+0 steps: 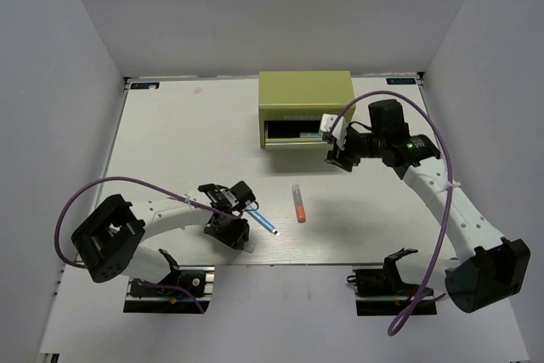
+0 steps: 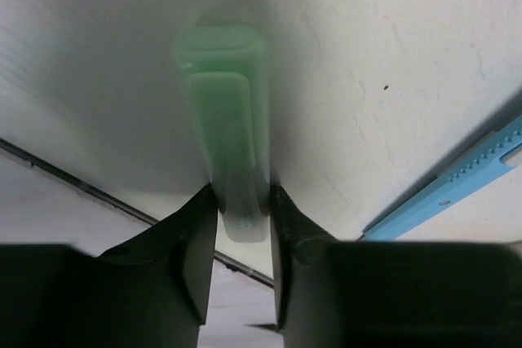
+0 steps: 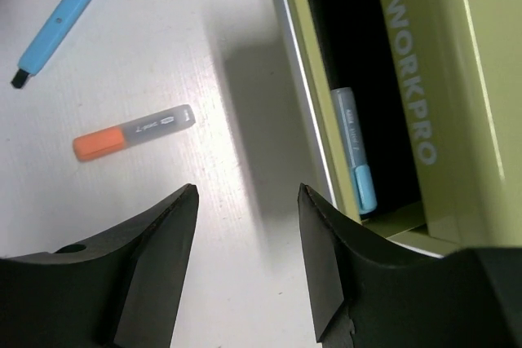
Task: Sort the stationery into containers
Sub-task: Pick up the pen from the corner of the board, then place the pen in the storage box.
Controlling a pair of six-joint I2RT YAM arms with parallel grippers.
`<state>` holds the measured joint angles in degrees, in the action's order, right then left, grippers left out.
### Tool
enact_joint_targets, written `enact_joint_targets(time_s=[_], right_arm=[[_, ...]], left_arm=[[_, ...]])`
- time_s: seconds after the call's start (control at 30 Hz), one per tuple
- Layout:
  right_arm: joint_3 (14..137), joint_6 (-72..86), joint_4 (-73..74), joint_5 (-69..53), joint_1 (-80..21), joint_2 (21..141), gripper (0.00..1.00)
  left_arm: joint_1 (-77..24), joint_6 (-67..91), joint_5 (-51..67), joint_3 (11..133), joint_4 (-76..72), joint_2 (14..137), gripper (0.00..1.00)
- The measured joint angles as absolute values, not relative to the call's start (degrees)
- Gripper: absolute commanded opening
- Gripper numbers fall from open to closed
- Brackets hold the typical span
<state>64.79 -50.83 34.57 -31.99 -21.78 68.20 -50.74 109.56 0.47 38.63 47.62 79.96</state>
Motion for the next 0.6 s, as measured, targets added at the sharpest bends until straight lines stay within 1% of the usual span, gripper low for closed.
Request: enact_joint_targets(time_s=[0.03, 0.07, 0.13, 0.17, 0.27, 0.37, 0.43, 0.47, 0.53, 0.57, 0.6], right_arm=[[64.10, -50.43, 34.57, -32.10, -21.76, 67.72, 0.60], [63.51, -49.98, 34.65, -32.23, -21.76, 67.09, 0.60], [62.41, -49.34, 34.61, -32.71, -21.76, 65.49, 0.63], [62.04, -48.93, 34.61, -32.91, -21.76, 64.73, 0.65], [60.86, -47.68, 34.59, -33.39, -21.76, 62.76, 0.71], [58.50, -46.28, 34.54, -33.56, -21.71, 60.77, 0.73], [56.49, -45.32, 34.63, -33.52, -21.71, 59.53, 0.73], [55.72, -44.97, 34.63, -33.41, -21.71, 59.11, 0.71], [54.52, -43.94, 34.59, -32.91, -21.69, 58.43, 0.66], [54.26, -43.62, 34.57, -32.58, -21.63, 58.28, 0.59], [54.08, -43.03, 34.39, -31.97, -21.56, 58.13, 0.54]], left_arm=[[-50.74, 109.51, 0.97, 38.70, 47.48, 80.12, 0.32], [-50.74, 109.43, 1.26, 38.79, 47.27, 80.23, 0.25], [-50.72, 108.95, 2.02, 38.87, 46.70, 80.60, 0.18], [-50.74, 108.68, 2.15, 39.05, 46.68, 80.66, 0.09], [-50.78, 106.63, 0.45, 40.56, 47.09, 81.41, 0.00], [-51.18, 101.97, -5.26, 45.47, 49.41, 82.35, 0.00], [-51.35, 99.22, -8.38, 51.66, 50.52, 82.65, 0.00], [-51.51, 98.06, -9.74, 54.28, 50.87, 82.74, 0.00], [-51.79, 96.07, -12.40, 59.92, 50.92, 82.94, 0.00], [-51.90, 95.07, -13.74, 62.17, 50.61, 82.91, 0.00], [-51.94, 94.15, -14.87, 63.96, 50.30, 82.91, 0.00]])
